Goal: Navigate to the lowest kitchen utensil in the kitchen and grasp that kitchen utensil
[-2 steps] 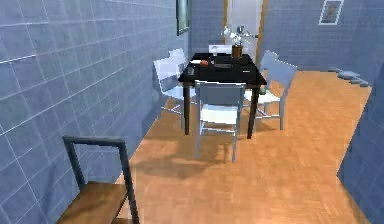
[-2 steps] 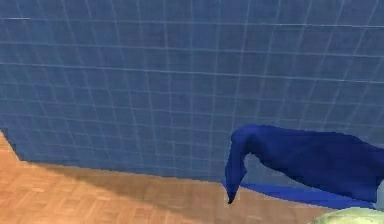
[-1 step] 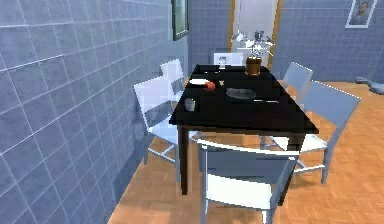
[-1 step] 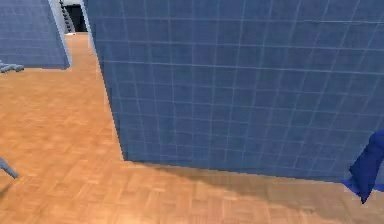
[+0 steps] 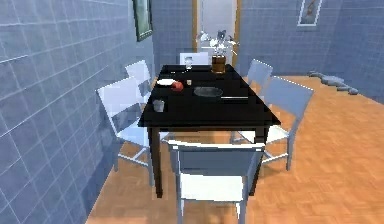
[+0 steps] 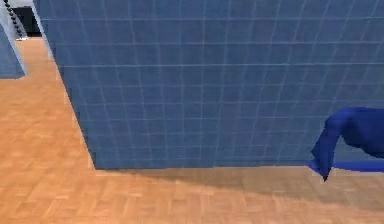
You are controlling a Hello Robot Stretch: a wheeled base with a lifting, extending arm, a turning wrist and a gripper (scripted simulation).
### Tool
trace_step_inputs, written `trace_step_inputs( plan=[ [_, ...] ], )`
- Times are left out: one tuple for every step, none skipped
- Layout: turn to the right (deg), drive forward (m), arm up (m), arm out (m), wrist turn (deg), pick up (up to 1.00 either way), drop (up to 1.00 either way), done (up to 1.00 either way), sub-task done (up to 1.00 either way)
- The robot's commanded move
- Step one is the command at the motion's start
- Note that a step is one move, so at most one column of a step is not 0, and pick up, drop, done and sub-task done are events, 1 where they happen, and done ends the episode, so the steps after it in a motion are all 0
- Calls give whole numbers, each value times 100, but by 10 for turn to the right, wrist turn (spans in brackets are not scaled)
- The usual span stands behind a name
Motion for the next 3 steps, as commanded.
trace_step_inputs(
  plan=[
    [0, 15, 0, 0, 0, 0, 0, 0, 0],
    [-180, 0, 0, 0, 0, 0, 0, 0, 0],
    [0, 25, 0, 0, 0, 0, 0, 0, 0]
  ],
)
